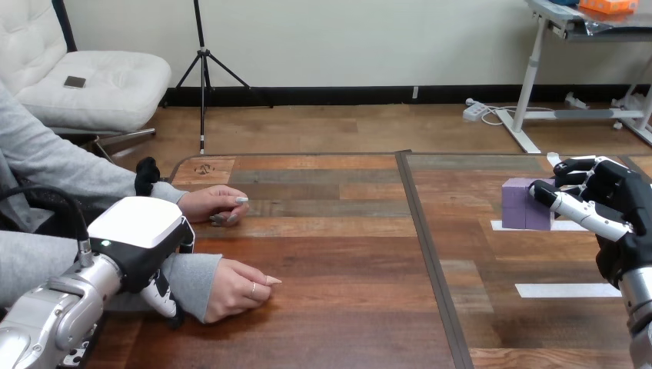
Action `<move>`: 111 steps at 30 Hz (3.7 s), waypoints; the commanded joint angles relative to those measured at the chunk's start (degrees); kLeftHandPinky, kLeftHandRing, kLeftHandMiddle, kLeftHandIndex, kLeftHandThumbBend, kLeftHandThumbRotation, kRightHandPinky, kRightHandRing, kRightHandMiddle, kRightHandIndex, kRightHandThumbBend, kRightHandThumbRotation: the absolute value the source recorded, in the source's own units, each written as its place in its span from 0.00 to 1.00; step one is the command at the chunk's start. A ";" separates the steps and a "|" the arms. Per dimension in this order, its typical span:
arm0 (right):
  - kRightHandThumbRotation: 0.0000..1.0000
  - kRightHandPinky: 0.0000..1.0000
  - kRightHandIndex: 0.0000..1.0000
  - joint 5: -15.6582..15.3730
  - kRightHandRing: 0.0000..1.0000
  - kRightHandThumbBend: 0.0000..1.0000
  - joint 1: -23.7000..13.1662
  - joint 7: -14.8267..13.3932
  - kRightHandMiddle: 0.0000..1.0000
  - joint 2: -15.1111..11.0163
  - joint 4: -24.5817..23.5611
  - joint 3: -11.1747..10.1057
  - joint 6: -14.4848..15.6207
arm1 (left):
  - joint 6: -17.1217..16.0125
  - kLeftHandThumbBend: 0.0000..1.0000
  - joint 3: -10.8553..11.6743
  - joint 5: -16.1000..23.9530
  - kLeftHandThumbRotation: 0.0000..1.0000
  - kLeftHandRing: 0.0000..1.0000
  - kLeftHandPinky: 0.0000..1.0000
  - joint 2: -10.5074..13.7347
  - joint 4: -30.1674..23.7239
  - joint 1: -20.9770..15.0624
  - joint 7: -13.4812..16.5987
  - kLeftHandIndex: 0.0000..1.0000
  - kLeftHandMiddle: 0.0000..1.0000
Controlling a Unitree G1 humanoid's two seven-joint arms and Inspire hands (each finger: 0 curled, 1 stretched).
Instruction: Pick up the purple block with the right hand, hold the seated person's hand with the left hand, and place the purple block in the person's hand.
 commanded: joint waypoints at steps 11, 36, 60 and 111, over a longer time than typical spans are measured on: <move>0.00 0.31 0.43 0.31 0.36 0.85 -2.24 -0.19 0.41 1.51 -3.80 -0.14 -2.02 | 2.78 0.78 1.67 -4.91 0.00 0.30 0.21 -0.43 -2.36 0.03 -2.20 0.37 0.37; 0.00 0.32 0.44 -0.13 0.37 0.83 -2.11 -1.25 0.42 3.85 -4.26 0.22 -1.97 | 3.88 0.70 7.20 -11.08 0.00 0.26 0.18 0.95 -14.04 2.98 -2.42 0.31 0.32; 0.00 0.31 0.43 -0.26 0.36 0.87 -3.12 -1.95 0.41 7.35 -4.75 0.96 -2.84 | 3.17 0.65 11.77 -16.17 0.00 0.21 0.15 -0.21 -22.81 4.71 -2.83 0.28 0.27; 0.00 0.30 0.42 0.19 0.35 0.88 -3.87 -5.66 0.41 20.50 -11.91 5.14 1.70 | 2.05 0.61 12.07 -18.57 0.00 0.21 0.17 -6.98 -26.77 3.02 -1.44 0.26 0.26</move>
